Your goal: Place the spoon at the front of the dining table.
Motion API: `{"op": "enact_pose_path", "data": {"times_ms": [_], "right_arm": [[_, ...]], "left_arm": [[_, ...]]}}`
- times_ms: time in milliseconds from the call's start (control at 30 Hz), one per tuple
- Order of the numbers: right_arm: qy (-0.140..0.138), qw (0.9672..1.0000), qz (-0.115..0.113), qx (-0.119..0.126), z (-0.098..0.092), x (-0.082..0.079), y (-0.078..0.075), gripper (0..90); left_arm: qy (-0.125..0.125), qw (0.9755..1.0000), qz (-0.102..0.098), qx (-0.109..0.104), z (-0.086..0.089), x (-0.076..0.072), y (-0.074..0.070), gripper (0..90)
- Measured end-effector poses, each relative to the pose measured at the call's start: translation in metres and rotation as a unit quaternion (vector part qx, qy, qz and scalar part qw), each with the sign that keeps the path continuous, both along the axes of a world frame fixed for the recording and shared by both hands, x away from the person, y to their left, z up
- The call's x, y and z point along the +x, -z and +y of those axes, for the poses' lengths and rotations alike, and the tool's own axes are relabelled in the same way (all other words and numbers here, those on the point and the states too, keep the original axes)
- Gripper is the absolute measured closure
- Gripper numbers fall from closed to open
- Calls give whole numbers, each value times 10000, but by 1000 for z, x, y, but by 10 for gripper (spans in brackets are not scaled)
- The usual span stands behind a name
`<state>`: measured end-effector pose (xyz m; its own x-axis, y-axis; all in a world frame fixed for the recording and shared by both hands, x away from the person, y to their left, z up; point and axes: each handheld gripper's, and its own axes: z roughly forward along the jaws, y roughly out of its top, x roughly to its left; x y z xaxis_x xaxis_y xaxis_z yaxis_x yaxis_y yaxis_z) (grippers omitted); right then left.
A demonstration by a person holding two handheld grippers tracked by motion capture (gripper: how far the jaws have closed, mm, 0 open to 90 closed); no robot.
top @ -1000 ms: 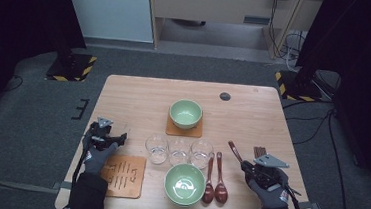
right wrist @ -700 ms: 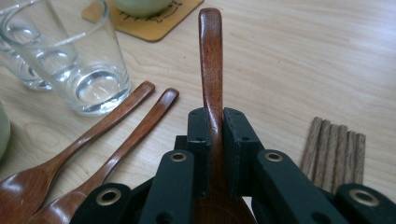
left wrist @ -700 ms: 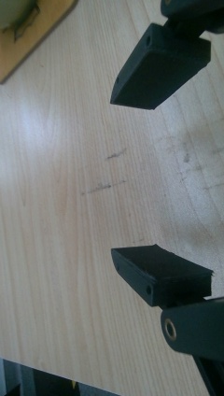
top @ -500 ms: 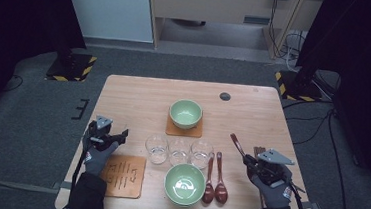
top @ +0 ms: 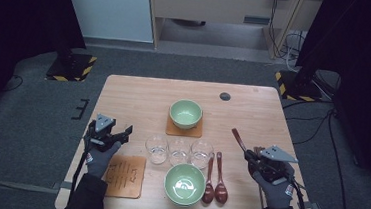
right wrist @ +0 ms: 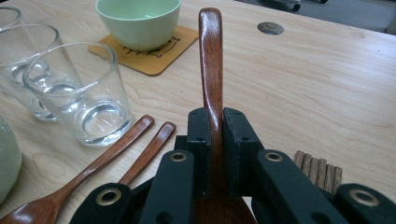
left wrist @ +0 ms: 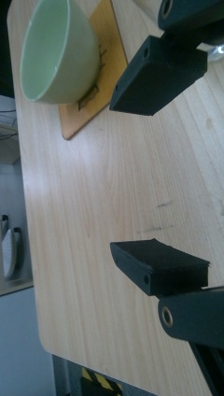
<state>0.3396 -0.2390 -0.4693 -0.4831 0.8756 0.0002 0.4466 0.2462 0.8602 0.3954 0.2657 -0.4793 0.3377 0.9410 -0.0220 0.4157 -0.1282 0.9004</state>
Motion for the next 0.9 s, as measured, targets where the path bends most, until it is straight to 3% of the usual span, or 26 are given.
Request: {"op": "enact_pose_path", "data": {"times_ms": [433, 900], "right_arm": [[-24, 9999, -137, 20, 2, 1, -7, 818], [-43, 9997, -245, 39, 4, 1, -12, 818]], "left_arm": [[342, 9988, -329, -96, -22, -13, -19, 266], [733, 9952, -586, -287, -44, -25, -35, 267]]}}
